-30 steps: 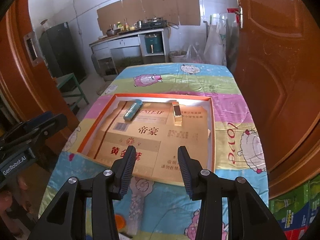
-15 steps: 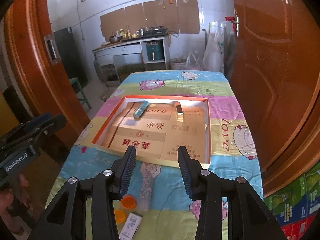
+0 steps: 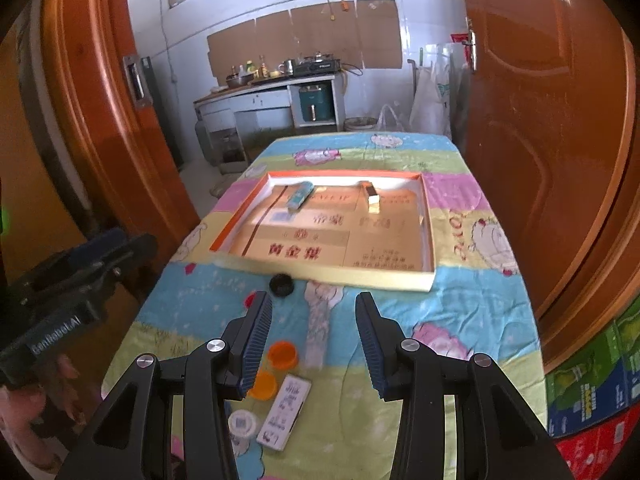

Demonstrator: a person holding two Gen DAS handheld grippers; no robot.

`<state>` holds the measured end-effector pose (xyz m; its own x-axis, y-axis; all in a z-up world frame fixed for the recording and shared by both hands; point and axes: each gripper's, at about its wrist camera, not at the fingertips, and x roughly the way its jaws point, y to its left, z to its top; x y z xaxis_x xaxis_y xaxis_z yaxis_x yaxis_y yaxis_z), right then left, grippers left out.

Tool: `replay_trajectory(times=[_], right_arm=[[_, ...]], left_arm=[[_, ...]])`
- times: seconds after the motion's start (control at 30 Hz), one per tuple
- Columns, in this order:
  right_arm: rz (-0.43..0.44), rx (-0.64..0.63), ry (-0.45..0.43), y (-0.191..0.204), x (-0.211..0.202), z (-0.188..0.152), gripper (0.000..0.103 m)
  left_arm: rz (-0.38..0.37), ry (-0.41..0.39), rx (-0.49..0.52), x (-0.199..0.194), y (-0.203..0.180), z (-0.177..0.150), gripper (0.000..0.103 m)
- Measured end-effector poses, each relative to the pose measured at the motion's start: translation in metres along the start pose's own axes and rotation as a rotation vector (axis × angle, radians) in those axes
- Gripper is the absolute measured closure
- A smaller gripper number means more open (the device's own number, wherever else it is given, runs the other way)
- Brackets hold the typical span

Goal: Organize rigid objects
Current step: 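Withdraw both tools from the tray back toward the remaining items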

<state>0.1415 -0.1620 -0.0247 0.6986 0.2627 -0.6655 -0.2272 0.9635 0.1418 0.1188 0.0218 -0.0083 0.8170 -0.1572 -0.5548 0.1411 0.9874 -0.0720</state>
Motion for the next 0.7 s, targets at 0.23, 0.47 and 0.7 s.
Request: replay_trajectory(times=[0.23,0.47,0.7], right_arm=[[0.011,0.023,0.042,0.011,0.011,-0.038,0.058],[0.023,0.045,0.087,0.015,0.024,-0.072,0.058],[0.009,0.054,0.12,0.017,0.031,-0.09,0.058]], left_arm=[[-0.028,0.022,-0.014,-0.003,0.007,-0.042,0.046],[-0.055,0.053,-0.014,-0.012,0.016,-0.09,0.046],[-0.111,0.114,-0.006,-0.005,0.013,-0.118,0.046]])
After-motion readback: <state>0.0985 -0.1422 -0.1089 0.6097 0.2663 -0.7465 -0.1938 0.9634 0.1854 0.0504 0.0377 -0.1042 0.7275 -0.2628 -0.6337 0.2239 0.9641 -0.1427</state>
